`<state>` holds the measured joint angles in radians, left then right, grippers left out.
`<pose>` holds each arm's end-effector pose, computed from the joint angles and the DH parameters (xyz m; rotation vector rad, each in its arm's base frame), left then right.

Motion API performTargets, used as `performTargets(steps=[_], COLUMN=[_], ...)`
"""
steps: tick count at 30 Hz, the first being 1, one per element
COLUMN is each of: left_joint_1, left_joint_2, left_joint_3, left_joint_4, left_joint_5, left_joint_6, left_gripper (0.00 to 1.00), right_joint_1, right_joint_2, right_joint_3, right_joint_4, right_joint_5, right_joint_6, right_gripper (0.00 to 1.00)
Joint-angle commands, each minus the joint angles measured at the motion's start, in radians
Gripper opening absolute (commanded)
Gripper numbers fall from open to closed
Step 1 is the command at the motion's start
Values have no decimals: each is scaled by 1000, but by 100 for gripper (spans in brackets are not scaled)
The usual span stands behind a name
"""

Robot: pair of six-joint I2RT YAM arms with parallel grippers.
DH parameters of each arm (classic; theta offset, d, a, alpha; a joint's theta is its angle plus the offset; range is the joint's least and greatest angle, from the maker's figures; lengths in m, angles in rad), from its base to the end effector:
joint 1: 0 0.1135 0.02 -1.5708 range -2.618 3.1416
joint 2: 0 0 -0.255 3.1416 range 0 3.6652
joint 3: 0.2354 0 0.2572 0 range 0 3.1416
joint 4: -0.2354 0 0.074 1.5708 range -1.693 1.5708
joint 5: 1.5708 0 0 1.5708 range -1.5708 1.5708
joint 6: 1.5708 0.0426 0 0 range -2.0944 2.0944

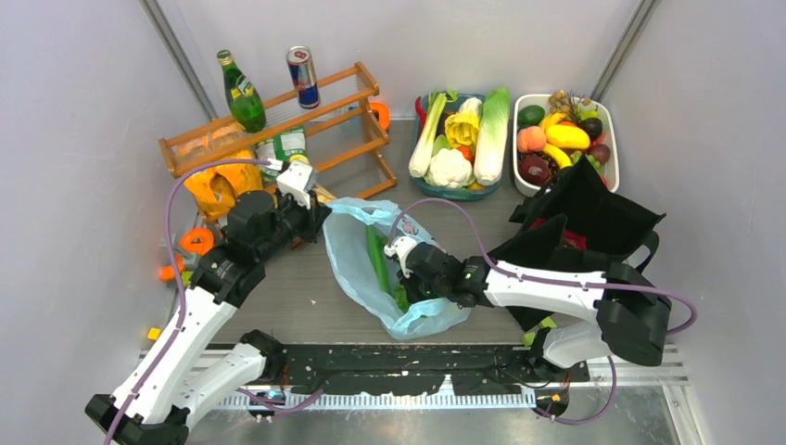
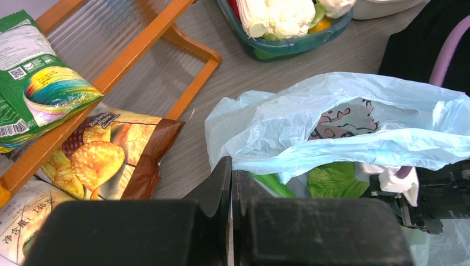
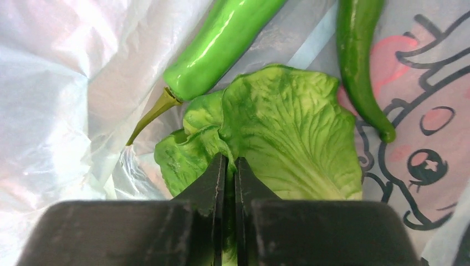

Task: Untie the knot of the grocery bags and take out the mixed food
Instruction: Pick up the fake vegetable from the takeout bag.

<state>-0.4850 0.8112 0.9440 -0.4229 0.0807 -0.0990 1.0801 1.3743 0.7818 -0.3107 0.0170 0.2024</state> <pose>0.1718 -0.0944 0.3577 0.4176 1.8407 -0.4776 0.1342 0.2496 0.1821 -1.0765 2.3111 0.5115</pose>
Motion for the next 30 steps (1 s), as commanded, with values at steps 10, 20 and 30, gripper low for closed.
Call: performTargets(steps=[10, 20, 30], left_joint_1=[-1, -15, -29], left_joint_2=[-7, 2, 27], left_joint_3=[-2, -4, -1], left_joint_4=[57, 62, 59], left_joint_5=[58, 75, 86], left_joint_6=[-5, -6, -10], left_gripper=[0, 0, 0], right_joint_1=[7, 7, 7], right_joint_2=[-335, -329, -365], right_joint_3=[-56, -82, -99], right_joint_4=[303, 765, 912], right_joint_5=[325, 412, 216], right_joint_6=[49, -54, -78], right_gripper=[5, 5, 5])
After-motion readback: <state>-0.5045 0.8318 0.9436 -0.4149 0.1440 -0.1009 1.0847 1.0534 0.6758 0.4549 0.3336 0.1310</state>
